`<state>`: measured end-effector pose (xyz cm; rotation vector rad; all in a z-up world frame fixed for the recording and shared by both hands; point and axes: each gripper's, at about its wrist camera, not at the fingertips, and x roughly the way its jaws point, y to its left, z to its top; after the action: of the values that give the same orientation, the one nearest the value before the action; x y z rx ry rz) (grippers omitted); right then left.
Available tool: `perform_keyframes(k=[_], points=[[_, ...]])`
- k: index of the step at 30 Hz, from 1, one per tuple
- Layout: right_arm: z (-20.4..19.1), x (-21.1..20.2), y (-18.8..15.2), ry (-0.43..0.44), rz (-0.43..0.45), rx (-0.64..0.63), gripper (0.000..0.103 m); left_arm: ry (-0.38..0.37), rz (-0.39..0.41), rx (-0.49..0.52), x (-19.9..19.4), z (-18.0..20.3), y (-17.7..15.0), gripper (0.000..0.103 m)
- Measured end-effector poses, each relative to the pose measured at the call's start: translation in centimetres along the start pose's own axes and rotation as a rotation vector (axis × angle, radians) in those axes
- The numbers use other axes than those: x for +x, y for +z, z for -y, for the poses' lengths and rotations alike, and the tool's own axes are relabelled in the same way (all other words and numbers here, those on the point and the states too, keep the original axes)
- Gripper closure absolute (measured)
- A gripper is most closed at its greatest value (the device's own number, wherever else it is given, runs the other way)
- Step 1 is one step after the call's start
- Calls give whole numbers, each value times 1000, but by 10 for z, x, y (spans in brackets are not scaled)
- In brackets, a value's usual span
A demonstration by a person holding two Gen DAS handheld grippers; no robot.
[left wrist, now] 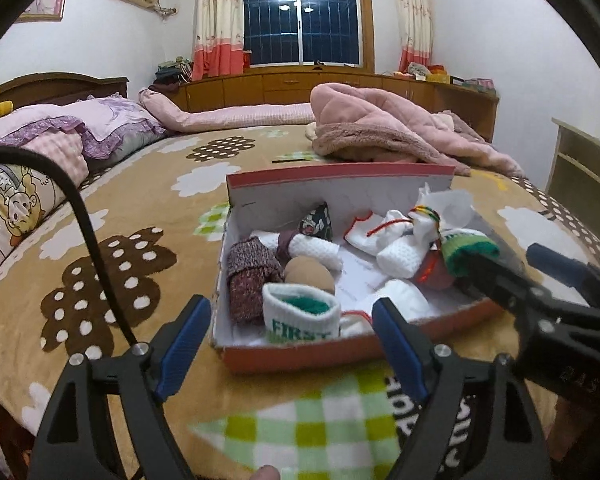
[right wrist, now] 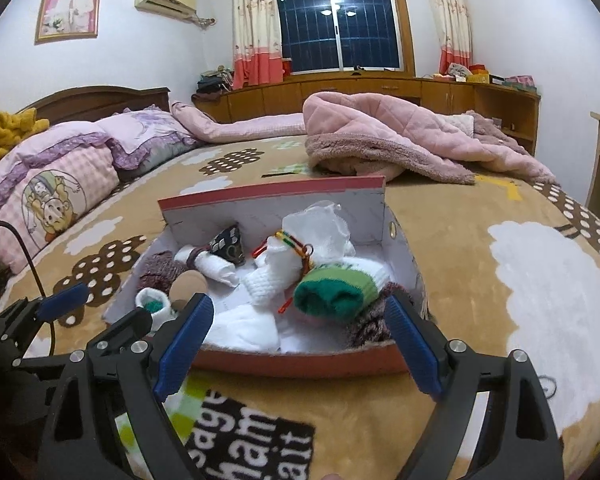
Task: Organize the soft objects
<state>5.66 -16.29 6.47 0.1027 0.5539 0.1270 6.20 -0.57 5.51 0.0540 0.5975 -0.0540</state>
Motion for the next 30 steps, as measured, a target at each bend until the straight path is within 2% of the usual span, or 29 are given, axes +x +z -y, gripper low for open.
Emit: perform_keyframes(k=[6,15,25,30], points=[[-4,-9,-11,8,-14,2,13,-7,-13,4,-11,5,-9,17],[-8,-22,-24,5,-2,-13,13,26,6,28,-25,12,-23,17],[12,-29,-32,-43,-11,77,13,32,7,0,-30,11,-32,17],[12,-38,-38,-63,-19,50,13,32,15,1,-38,10,-37,17]])
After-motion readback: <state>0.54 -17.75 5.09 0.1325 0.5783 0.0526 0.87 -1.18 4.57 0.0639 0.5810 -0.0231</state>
